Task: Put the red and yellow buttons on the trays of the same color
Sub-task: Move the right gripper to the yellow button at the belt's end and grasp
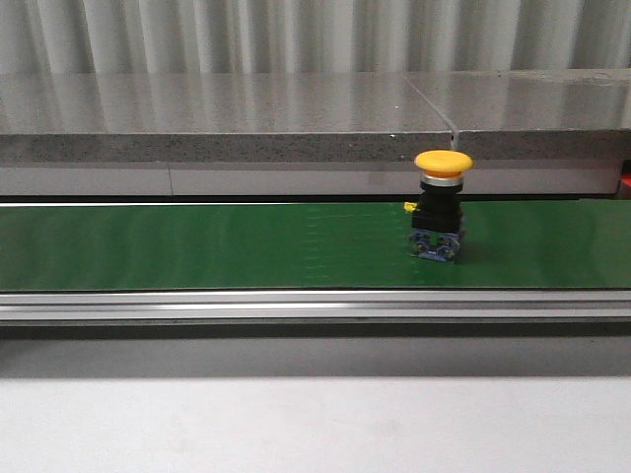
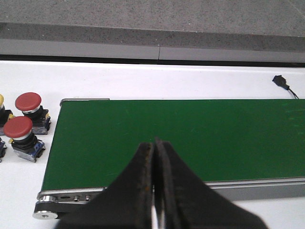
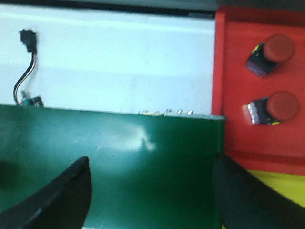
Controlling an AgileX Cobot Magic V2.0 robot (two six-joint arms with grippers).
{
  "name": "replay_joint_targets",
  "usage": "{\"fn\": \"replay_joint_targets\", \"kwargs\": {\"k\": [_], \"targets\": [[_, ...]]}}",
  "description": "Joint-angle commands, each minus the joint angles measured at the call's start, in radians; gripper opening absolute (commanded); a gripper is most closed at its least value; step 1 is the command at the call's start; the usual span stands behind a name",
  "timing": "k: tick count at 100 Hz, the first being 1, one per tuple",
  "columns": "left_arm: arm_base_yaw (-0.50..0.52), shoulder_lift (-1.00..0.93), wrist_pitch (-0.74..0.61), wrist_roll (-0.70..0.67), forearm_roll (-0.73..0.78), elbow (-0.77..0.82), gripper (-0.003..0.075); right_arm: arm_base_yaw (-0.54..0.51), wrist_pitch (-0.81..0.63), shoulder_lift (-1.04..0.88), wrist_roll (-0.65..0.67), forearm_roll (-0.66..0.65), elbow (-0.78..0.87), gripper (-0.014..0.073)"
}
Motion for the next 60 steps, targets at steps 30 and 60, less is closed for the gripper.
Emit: {"fn": "replay_joint_targets", "kwargs": {"k": [30, 60], "targets": [[-0.010, 0.003, -0.069, 0.000, -0.020, -0.026, -0.0020, 0.093, 0.016, -0.178, -0.029, 0.011, 0.237, 0.0531], [-0.010, 0.003, -0.069, 0.000, -0.020, -0.026, -0.0020, 0.226, -0.020, -0.174, -0.083, 0.012, 0.312, 0.0531]]}}
